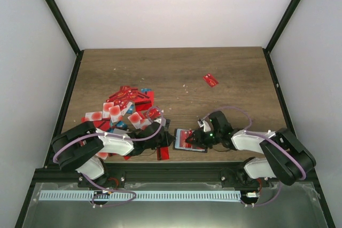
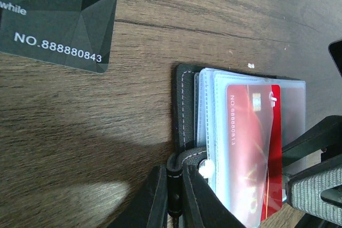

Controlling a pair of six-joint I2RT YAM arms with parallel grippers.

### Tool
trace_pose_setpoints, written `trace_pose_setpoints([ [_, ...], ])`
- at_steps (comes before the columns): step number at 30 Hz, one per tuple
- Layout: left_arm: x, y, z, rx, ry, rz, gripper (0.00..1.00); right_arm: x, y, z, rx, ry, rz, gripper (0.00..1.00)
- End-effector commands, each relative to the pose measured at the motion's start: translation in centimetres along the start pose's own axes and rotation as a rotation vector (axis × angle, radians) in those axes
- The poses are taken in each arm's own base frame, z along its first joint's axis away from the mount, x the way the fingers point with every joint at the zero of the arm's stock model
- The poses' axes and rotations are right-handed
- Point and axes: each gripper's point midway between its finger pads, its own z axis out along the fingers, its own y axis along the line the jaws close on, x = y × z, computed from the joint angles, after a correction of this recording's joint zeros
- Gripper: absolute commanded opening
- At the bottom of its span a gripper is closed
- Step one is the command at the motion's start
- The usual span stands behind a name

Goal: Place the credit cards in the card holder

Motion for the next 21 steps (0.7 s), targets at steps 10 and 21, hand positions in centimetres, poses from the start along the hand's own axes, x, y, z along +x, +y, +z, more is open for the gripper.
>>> trace_pose_setpoints([
  [10,1.2,2.1,-0.1,-0.074,0.033,0.003,0.1,0.1,0.1,-0.3,0.101,0.03,-0.088,0.59],
  [21,1.1,2.5,-0.3,-0.085,0.024,0.007,0.1,0.1,0.0,0.8,0.244,0.048,-0.142,0.72],
])
